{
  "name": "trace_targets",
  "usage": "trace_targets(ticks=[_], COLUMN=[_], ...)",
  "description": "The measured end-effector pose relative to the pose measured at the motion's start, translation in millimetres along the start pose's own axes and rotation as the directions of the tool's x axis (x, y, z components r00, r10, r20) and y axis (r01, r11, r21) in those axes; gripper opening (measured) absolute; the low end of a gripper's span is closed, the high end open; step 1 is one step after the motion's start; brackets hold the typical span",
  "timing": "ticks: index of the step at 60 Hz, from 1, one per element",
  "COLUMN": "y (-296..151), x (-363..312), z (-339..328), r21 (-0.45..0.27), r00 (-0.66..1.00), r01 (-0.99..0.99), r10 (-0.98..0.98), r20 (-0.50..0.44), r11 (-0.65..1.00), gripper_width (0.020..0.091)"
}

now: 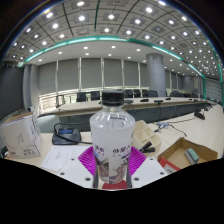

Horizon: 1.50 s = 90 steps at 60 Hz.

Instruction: Pour water

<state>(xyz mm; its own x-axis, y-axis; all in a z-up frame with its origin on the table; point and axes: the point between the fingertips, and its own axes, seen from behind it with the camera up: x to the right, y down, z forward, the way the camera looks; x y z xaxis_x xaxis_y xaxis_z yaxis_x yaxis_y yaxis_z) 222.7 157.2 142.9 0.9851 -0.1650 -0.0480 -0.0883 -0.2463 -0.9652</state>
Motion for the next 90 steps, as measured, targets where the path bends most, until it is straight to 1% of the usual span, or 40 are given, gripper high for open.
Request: trace_targets(ticks=[1,7,9,21,24,25,26,34,37,38,39,42,43,44,46,49,53,63,68,79,84,90], y=[-0.9,27.0,41.8,85.3,97.0,93.4,93.2,92.8,95.4,95.1,94.6,89.9,88.2,86.2,82.3,78.0,71.3,60.0,55.2,56.3,54.4,45.9], x=[-2.4,1.8,4.4,9.1,11.0,10.6,10.8,6.8,6.5,5.7,4.8,2.7,2.8,4.5,6.4,7.0,5.3,-0.9,-19.0,-69.5,-95.1,-120.7], z=[-5.7,-2.0,9.7,15.1,14.6,14.4,15.0,9.7,14.8,12.2,9.8,2.9,0.9,-1.4,-6.8,-14.8,-31.7,-91.1,-134.6,-242.6,-293.0,-341.8], r21=[-0.007,-0.043,-0.051,-0.084,-0.097,-0.071,-0.062,-0.05,-0.062,-0.068,-0.073,-0.08,-0.081,-0.082,-0.084,-0.094,-0.11,-0.195,-0.244,-0.393,-0.416,-0.413], r00=[1.0,1.0,1.0,1.0,0.999,0.999,0.999,0.998,0.998,0.998,0.998,0.998,0.998,0.998,0.998,0.998,0.997,0.995,0.996,0.996,0.995,0.995], r01=[0.001,0.013,0.018,0.026,0.032,0.034,0.037,0.061,0.064,0.063,0.062,0.06,0.06,0.059,0.059,0.066,0.077,0.081,0.066,0.035,0.042,0.064], r10=[-0.001,-0.013,-0.018,-0.026,-0.033,-0.034,-0.037,-0.061,-0.063,-0.062,-0.06,-0.057,-0.057,-0.057,-0.058,-0.065,-0.077,-0.089,-0.078,-0.063,-0.073,-0.091], r20=[-0.001,-0.008,-0.01,-0.004,-0.008,-0.007,-0.009,0.001,0.013,0.019,0.025,0.033,0.032,0.027,0.016,0.012,0.008,-0.037,-0.04,-0.059,-0.06,-0.047], r11=[1.0,0.999,0.999,0.996,0.995,0.997,0.997,0.997,0.996,0.996,0.995,0.995,0.995,0.995,0.995,0.993,0.991,0.978,0.967,0.919,0.908,0.908], gripper_width=[0.0375,0.0375,0.0376,0.0383,0.0402,0.0403,0.0407,0.0531,0.0579,0.0615,0.0667,0.0863,0.0875,0.0855,0.0845,0.0865,0.0862,0.086,0.0858,0.086,0.0864,0.0864])
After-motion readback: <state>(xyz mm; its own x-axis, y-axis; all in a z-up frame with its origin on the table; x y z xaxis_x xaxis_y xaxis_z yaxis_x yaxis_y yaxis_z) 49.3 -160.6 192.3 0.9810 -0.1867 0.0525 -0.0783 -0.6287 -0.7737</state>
